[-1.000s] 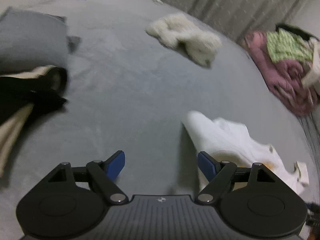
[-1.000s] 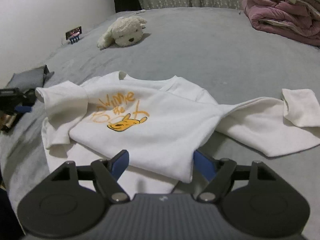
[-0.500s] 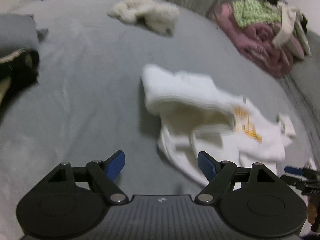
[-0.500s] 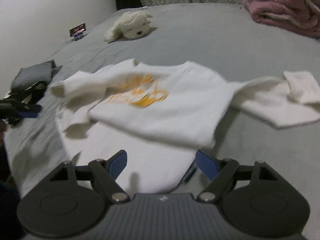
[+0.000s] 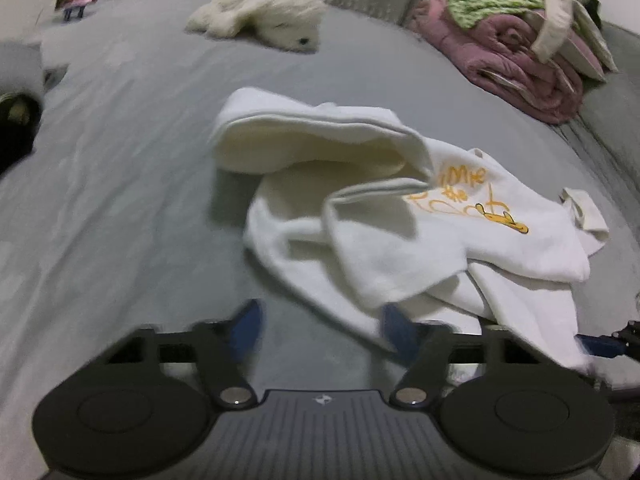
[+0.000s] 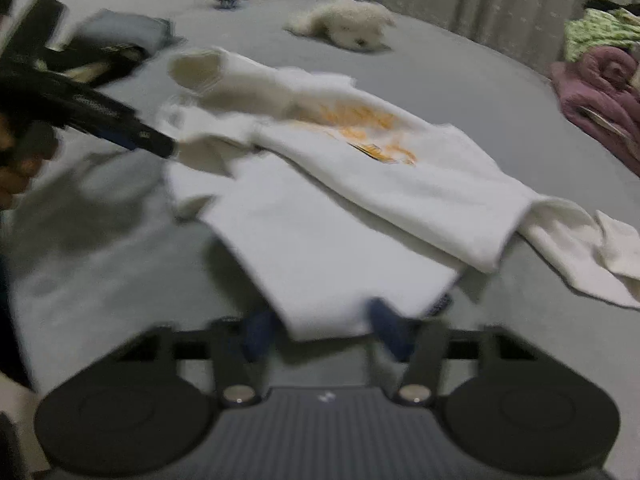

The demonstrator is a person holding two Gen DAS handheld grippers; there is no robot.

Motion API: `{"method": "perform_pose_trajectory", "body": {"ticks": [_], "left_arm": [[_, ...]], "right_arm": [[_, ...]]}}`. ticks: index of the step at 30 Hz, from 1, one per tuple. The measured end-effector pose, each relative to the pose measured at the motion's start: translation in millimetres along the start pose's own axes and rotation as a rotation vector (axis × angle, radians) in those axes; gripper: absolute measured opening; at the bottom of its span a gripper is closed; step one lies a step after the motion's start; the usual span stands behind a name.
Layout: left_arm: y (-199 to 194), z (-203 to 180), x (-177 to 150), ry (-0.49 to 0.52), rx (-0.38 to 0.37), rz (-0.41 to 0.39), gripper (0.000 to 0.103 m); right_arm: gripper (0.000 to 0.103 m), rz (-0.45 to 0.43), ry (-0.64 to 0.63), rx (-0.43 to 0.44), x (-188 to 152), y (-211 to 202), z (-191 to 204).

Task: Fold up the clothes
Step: 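Lower the sweatshirt flat onto the bed and open both grippers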

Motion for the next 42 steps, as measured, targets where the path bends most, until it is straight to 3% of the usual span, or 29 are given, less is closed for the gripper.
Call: {"method": "perform_pose_trajectory", "body": {"ticks": [2,4,9,14,22,26,32,34,35,36,40,42], "left_arm": [[1,-2,3,-0.007,-0.007,-0.005,0.004],[-4,6,7,-0.082,-0.056,-0.008,0.003],[-50,25,22,-0.169,-0.149,-0.113,0.002],[-99,48,24,-0.225,-0.221,-0.200,0.002],[-128,56,11,-0.193,-0.236,-0.197,0.000],[-125,58,0,-0.175,-0.195,-0.156,0.000],[-101,47,-3,-0.104,-0.120,-0.088,0.000],[-95,45,-2,-0.089,-0.101,-0.081,0.000],[-93,44,-2,-0.082,-0.091,-0.078,0.000],[-90,43,0,-0.073,-0.083,-0.075,0.001],[-79,38,5,-0.036,-0.047,-0.072,0.006],[-74,31,9,0.003,-0.038,-0.075,0.015]], "right_arm": [[0.018,-0.040,0.008,-0.028,3,-3,-6],[0.015,-0.106,0.011,-0.029,9,-16,-8],[0.007,-0.283,0.095,-0.008,24,-60,-29],[0.007,-0.373,0.140,0.021,20,-100,-52],[0.007,-0.366,0.136,0.168,-10,-146,-48],[0.007,-0.332,0.042,0.237,-30,-159,-33],[0.007,-0.207,-0.102,0.261,-58,-153,-11],[0.009,-0.147,-0.151,0.222,-68,-146,-8],[0.016,-0.131,-0.161,0.180,-71,-141,-9],[0.028,-0.122,-0.158,0.151,-73,-136,-10],[0.040,-0.147,-0.032,0.166,-64,-126,-26],[0.053,-0.169,0.032,0.165,-54,-125,-35]]}}
Point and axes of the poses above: each gripper's, at about its wrist camera, not at the fingertips, and y roughly the way its jaws point, z to its left, x to its top, the point moved 5 cm from there along y, roughly the way its jaws point, and after that the axes turned 13 degrees about y, right-handed, at the moved point
